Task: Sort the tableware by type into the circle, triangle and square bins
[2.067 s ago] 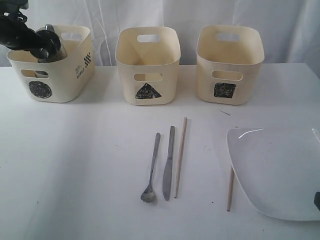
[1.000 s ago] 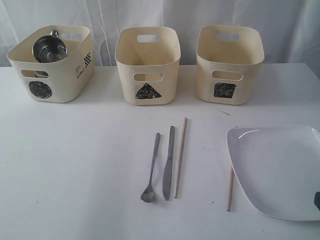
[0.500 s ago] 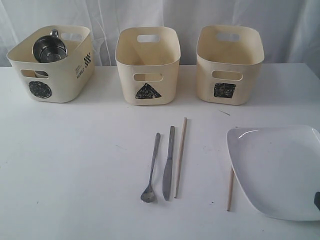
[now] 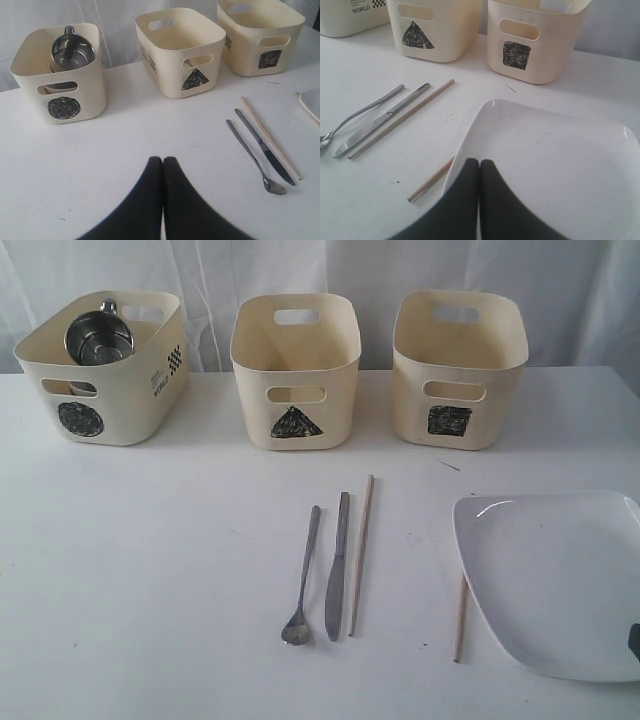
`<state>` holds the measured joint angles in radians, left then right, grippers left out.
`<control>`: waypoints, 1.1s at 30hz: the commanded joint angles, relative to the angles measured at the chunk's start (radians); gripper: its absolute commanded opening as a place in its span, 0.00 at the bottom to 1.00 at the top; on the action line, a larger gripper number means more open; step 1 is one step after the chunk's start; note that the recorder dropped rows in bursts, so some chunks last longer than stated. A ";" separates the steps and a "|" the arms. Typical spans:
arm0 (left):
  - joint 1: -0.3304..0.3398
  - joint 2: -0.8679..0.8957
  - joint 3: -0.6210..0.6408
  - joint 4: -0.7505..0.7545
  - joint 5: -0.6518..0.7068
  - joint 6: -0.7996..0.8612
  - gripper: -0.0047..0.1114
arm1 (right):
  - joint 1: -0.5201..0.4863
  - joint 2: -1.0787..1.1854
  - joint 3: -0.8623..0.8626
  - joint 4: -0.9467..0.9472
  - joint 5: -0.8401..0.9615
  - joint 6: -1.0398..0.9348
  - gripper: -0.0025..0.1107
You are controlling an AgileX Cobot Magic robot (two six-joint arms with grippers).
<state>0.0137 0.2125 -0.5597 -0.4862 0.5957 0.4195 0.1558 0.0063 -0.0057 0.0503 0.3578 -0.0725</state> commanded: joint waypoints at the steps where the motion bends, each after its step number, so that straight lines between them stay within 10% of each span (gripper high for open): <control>1: 0.001 -0.057 0.123 -0.030 -0.088 0.030 0.04 | -0.008 -0.006 0.006 0.003 -0.008 -0.002 0.02; 14: 0.001 -0.212 0.557 0.163 -0.413 -0.256 0.04 | -0.008 -0.006 0.006 0.003 -0.008 -0.002 0.02; 33: 0.001 -0.212 0.560 0.316 -0.448 -0.394 0.04 | -0.008 -0.006 0.006 0.003 -0.008 -0.002 0.02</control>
<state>0.0137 0.0046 -0.0035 -0.1673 0.1533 0.0349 0.1558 0.0063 -0.0050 0.0503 0.3578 -0.0725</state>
